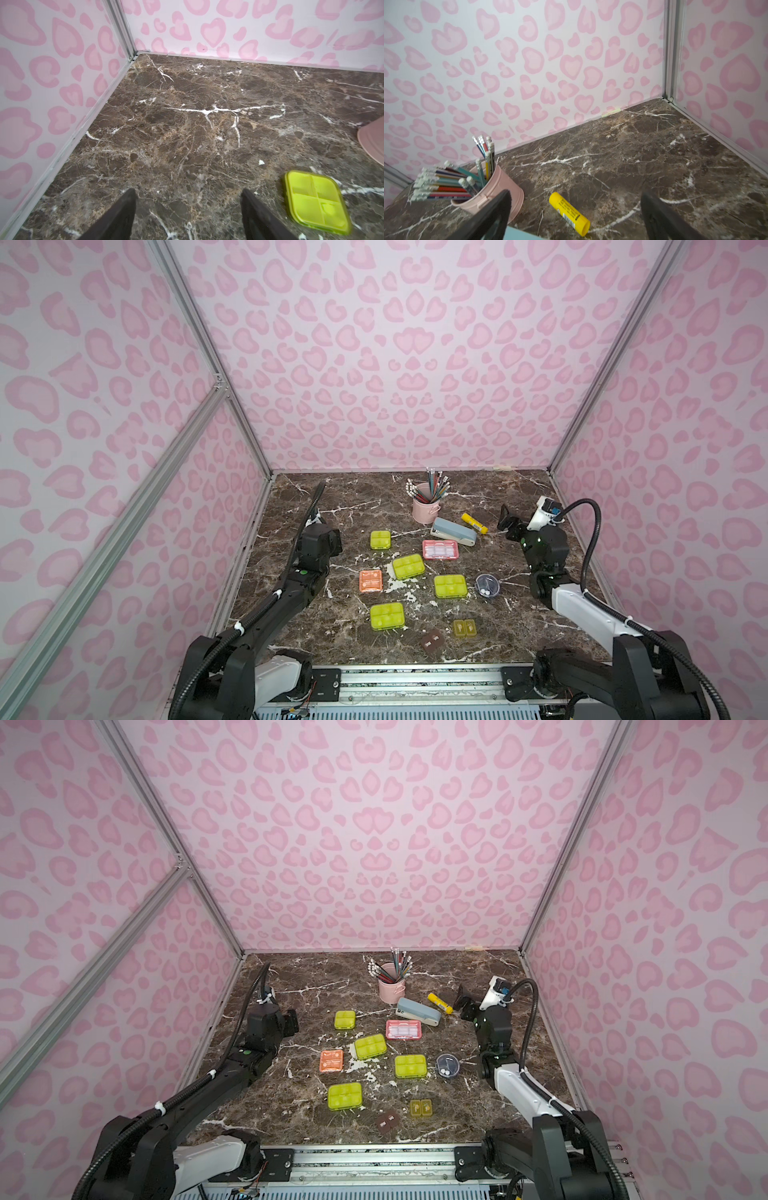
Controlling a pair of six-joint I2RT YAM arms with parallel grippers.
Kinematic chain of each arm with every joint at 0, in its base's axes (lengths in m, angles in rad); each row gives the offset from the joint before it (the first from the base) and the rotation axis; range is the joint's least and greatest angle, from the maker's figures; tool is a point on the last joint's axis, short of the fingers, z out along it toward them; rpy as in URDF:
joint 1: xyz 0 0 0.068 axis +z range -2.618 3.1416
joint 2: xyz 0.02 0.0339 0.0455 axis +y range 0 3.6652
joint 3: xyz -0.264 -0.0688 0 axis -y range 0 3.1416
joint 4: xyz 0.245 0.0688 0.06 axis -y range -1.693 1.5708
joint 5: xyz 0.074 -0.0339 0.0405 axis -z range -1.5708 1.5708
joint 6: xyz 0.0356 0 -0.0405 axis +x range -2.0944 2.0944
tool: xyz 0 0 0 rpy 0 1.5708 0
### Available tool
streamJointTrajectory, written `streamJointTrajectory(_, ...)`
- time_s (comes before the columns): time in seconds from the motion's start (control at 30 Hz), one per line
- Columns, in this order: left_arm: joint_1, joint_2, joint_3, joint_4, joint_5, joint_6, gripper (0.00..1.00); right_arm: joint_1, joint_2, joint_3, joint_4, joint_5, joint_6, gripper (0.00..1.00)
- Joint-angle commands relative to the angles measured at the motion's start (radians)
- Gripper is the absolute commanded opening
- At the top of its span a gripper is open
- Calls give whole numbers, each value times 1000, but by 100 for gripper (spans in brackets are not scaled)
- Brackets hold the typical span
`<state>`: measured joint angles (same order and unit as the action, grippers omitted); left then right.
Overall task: Close pillboxes
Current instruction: Reset both arms
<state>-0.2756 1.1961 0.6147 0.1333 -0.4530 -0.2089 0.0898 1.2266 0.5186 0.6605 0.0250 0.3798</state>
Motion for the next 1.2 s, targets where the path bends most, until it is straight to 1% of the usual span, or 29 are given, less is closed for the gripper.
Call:
streamJointTrajectory(0.0, 5, 19, 42, 51, -21, 44, 80, -7, 67, 97, 3, -3, 16, 98)
streamJointTrajectory(0.13, 28, 51, 95, 6, 8, 80, 80, -8, 119, 225, -75, 3, 26, 98)
streamJointTrajectory(0.27, 107, 91, 128, -13, 135, 44, 80, -17, 144, 298, -139, 16, -22, 98)
streamJointTrajectory(0.4, 159, 123, 132, 19, 230, 8, 81, -42, 146, 309, -176, 34, -29, 98)
streamJointTrajectory(0.5, 181, 122, 127, 23, 256, 5, 81, -51, 138, 301, -212, 38, -40, 98)
streamJointTrajectory(0.63, 229, 105, 107, 25, 258, 0, 82, -56, 117, 277, -241, 32, -81, 98)
streamJointTrajectory(0.8, 285, 99, 76, 46, 299, 8, 80, -66, 87, 232, -277, 26, -146, 98)
streamJointTrajectory(1.0, 295, 60, 41, 11, 284, 34, 80, -68, 63, 148, -270, 39, -154, 98)
streamJointTrajectory(1.17, 295, 39, 20, -22, 266, 52, 80, -69, 85, 60, -190, 37, -150, 98)
